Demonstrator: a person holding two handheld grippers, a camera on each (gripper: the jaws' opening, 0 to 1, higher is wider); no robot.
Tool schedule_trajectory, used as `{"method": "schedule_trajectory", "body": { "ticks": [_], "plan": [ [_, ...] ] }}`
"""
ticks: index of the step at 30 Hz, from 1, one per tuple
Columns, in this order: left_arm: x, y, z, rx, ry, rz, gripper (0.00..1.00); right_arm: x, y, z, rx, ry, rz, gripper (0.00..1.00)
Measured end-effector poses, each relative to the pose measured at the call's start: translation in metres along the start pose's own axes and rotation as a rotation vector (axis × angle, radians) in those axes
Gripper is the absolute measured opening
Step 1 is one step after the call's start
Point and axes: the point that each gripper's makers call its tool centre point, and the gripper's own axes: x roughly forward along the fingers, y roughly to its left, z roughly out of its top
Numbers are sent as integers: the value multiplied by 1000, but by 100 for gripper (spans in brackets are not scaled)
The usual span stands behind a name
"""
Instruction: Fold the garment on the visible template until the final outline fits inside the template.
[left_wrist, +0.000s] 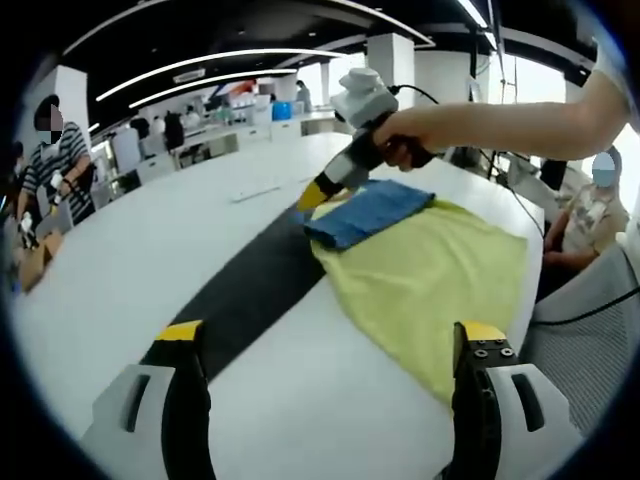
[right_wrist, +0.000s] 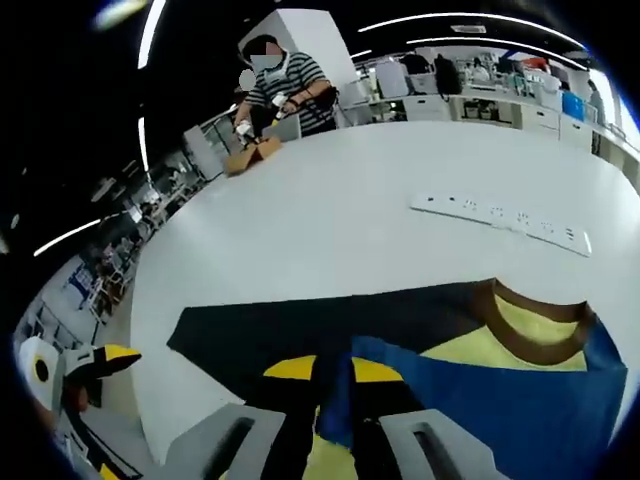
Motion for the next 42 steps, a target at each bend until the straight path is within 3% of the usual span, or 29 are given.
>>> {"method": "schedule_trajectory", "body": {
  "ticks": [8, 17, 23, 33, 42],
  "plan": [
    [2, 4, 7, 0, -8, 17, 99, -21, -22, 6, -114, -36, -69, 43],
    [18, 8, 20, -32, -32, 28, 95, -50, -42, 9, -200, -85, -108, 61],
    [32, 14, 25, -36, -34, 51, 89, -75, -59, -2, -237, -100, -140, 68],
    [51, 21, 26, -42, -35, 92, 73, -115, -97, -21, -273, -145, -209, 63],
    [69, 21, 33, -60, -61, 103, 63, -136, -127, -45, -255, -129, -253, 60]
  ]
}}
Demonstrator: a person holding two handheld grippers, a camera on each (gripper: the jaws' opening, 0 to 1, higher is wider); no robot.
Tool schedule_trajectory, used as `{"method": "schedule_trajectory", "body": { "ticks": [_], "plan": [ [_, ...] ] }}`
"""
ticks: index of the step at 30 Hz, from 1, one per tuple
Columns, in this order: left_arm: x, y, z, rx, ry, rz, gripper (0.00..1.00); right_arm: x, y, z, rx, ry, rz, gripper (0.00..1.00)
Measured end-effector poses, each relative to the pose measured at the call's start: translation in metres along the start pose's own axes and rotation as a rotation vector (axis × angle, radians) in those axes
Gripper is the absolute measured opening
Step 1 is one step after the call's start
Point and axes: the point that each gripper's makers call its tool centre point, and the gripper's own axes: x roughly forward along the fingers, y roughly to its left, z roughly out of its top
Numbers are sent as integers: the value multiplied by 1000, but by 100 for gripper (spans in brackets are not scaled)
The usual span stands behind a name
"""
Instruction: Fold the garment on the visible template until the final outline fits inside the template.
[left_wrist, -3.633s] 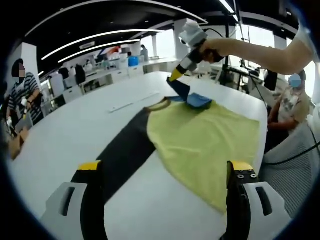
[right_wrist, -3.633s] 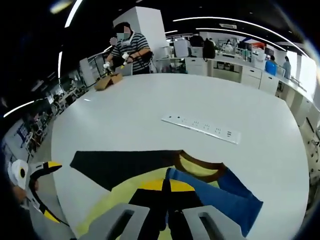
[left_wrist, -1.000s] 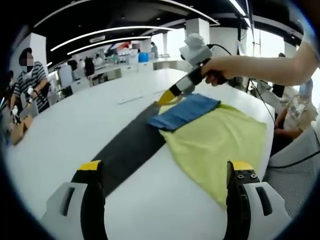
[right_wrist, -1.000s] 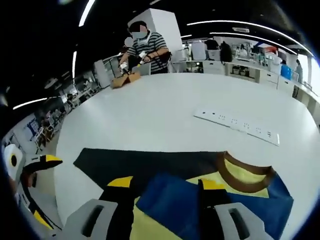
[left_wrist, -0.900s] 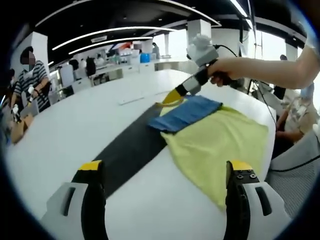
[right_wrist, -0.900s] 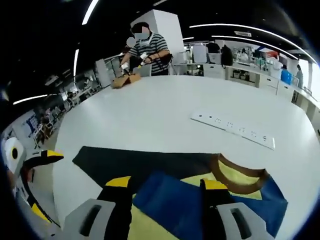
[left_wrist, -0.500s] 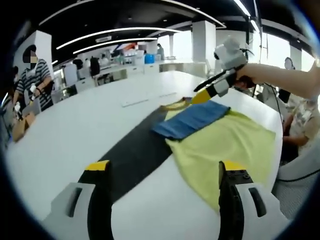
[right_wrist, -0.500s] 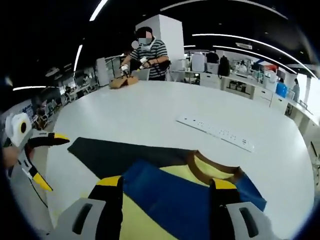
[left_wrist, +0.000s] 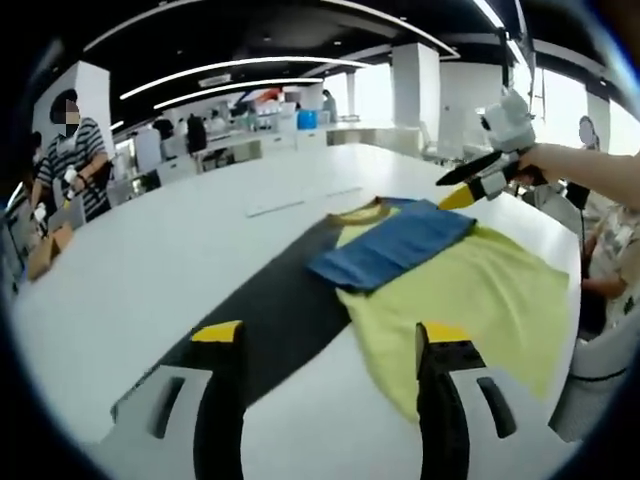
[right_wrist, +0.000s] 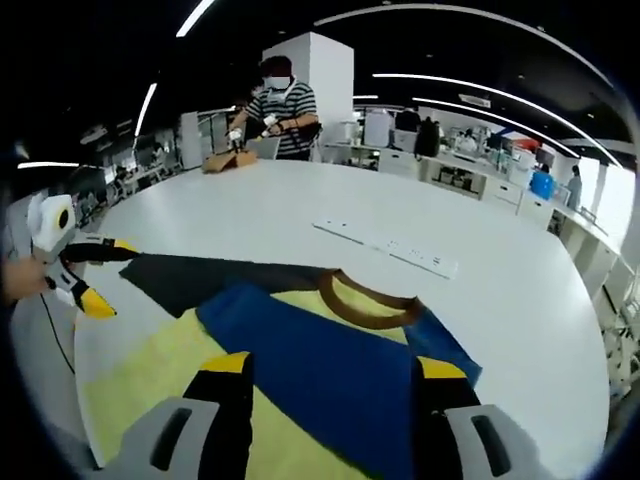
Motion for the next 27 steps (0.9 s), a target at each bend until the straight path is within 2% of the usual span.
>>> {"method": "schedule_trajectory", "body": {
  "ticks": [7, 13, 22, 27],
  "plan": [
    [21, -8, -3, -25, 11, 1, 56, -15, -25, -34, 54, 35, -61, 51],
    [42, -11, -6, -41, 30, -7, 49, -23, -40, -50, 78, 36, -94, 47],
    [68, -13, -17, -57, 60, 6, 40, -29, -55, -76, 59, 76, -148, 37],
    [76, -14, -25, -26, 91, 22, 31, -31, -55, -85, 42, 94, -156, 28]
  ]
}}
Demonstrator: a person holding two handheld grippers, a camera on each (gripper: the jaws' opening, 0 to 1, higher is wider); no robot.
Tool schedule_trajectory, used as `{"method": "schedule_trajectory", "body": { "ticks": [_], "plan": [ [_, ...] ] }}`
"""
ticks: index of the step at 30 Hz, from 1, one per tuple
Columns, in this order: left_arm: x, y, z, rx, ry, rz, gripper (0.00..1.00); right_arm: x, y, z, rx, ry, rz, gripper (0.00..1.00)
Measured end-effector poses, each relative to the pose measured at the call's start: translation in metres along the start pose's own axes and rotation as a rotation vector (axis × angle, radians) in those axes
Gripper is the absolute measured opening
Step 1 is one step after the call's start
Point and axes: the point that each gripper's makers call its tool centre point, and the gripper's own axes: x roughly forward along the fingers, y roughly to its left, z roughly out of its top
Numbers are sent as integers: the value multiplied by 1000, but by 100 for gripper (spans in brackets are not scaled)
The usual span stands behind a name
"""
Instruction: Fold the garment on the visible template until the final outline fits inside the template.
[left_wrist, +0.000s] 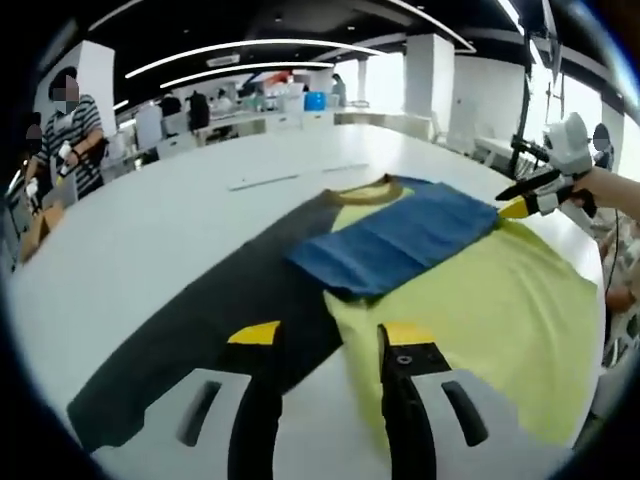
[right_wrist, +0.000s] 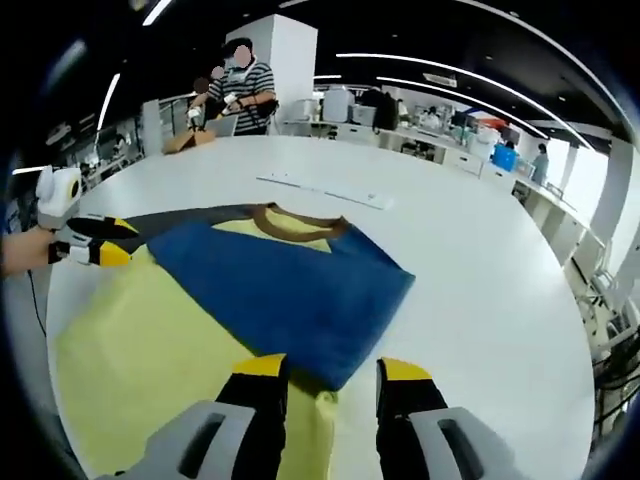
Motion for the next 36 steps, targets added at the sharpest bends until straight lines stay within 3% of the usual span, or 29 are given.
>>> {"method": "schedule_trajectory", "body": {
  "ticks": [8, 14, 21, 27, 30, 36],
  "plan": [
    [9, -2, -4, -12, 11, 3, 22, 2, -4, -12, -25, 23, -32, 10],
    [12, -3, -6, -33, 26, 14, 17, 2, -10, -15, -29, 26, -60, 2],
    [14, -4, -5, -57, 38, 25, 10, 4, -14, -22, -15, 48, -89, 1],
    [13, -2, -5, -84, 38, 59, 7, 0, -31, -30, 21, 64, -167, 0],
    [13, -1, -5, -91, 39, 59, 7, -1, -31, -34, 69, 63, -150, 0],
    [13, 0, -6, -127, 37, 51, 7, 0, -28, -33, 63, 66, -139, 0]
  ]
}}
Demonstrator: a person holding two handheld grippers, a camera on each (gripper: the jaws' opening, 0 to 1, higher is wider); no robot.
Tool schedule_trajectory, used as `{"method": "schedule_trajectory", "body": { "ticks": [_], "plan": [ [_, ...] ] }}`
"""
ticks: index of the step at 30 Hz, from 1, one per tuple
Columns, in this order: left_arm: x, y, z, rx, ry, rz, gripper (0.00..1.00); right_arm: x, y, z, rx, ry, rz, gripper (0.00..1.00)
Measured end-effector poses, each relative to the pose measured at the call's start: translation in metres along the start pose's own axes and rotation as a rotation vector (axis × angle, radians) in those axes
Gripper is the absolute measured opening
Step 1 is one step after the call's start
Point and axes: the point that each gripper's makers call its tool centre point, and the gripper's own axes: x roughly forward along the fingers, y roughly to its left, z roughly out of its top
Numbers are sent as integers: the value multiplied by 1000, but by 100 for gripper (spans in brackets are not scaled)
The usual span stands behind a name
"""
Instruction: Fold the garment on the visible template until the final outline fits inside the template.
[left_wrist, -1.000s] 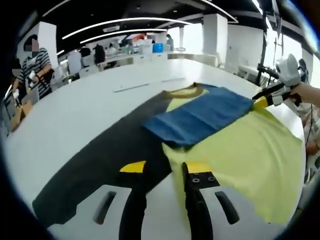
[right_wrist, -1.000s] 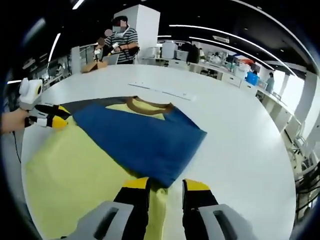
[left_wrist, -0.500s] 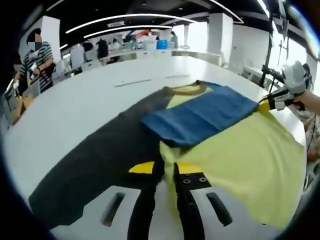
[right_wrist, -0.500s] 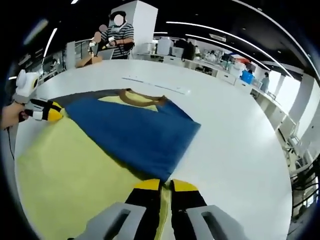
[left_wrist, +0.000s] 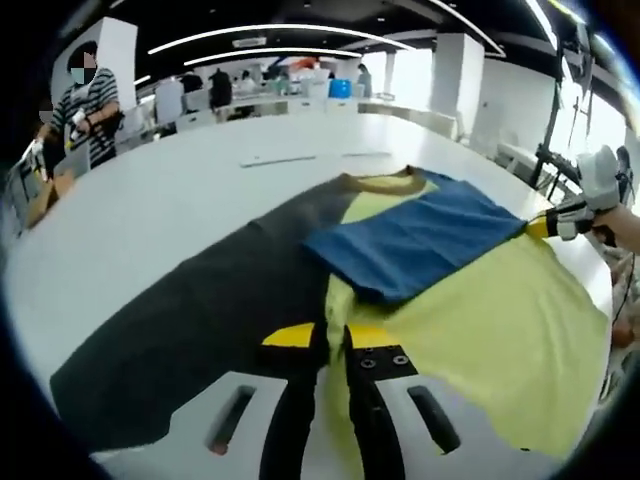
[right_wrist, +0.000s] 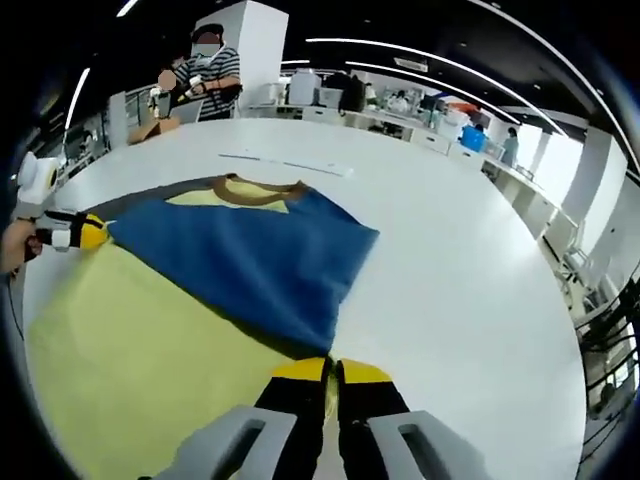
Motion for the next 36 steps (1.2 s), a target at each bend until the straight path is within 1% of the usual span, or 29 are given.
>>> {"method": "schedule_trajectory", "body": {
  "ticks": [2, 3, 5, 7, 9, 11, 13, 14, 16, 18, 19, 21, 24, 25, 26, 30, 34, 36],
  "plan": [
    [0, 0, 0, -1, 1, 2, 7, 0, -2, -1, 4, 3, -4, 0],
    [0, 0, 0, 3, 1, 3, 7, -1, -5, -2, 7, 11, -25, 0],
    [0, 1, 0, 9, 2, 8, 7, -1, -5, -3, -2, 13, -26, 0],
    [0, 0, 0, 4, 4, 11, 7, -2, -6, -3, -38, 14, -38, 0],
    [-1, 0, 0, 11, 6, 6, 7, -2, -5, -3, -59, 17, -31, 0],
    [-1, 0, 0, 38, 10, 5, 10, -2, -4, -3, -58, 18, -21, 0],
    [-2, 1, 0, 41, 9, 3, 12, -2, -5, -3, -27, 16, -12, 0],
    [-3, 1, 1, 41, 6, -2, 13, -3, -4, -2, -20, 15, -6, 0],
    [-7, -4, 6, 25, -23, -30, 16, -5, -2, 0, -17, 1, 5, 1],
    [-11, -9, 13, 31, -46, -49, 21, -5, 0, 1, -26, -6, 16, 5],
    [-11, -10, 15, 38, -54, -57, 22, -5, 0, 1, -28, -6, 17, 6],
    [-12, -17, 22, 49, -77, -87, 21, -5, 1, 2, -38, -12, 19, 4],
    [-12, -26, 27, 64, -94, -119, 20, -5, 2, 4, -40, -19, 23, 4],
    [-10, -27, 26, 75, -88, -118, 19, -5, 2, 4, -43, -18, 24, 4],
    [-7, -27, 24, 86, -69, -115, 18, -5, 2, 4, -50, -17, 24, 3],
    [1, -29, 22, 62, -62, -131, 10, -6, 3, 4, -69, -21, 23, 1],
    [8, -29, 22, 36, -58, -145, 7, -5, 2, 6, -78, -28, 20, 1],
    [11, -28, 17, 13, -31, -144, 6, -5, 2, 6, -76, -26, 20, 0]
  ]
}}
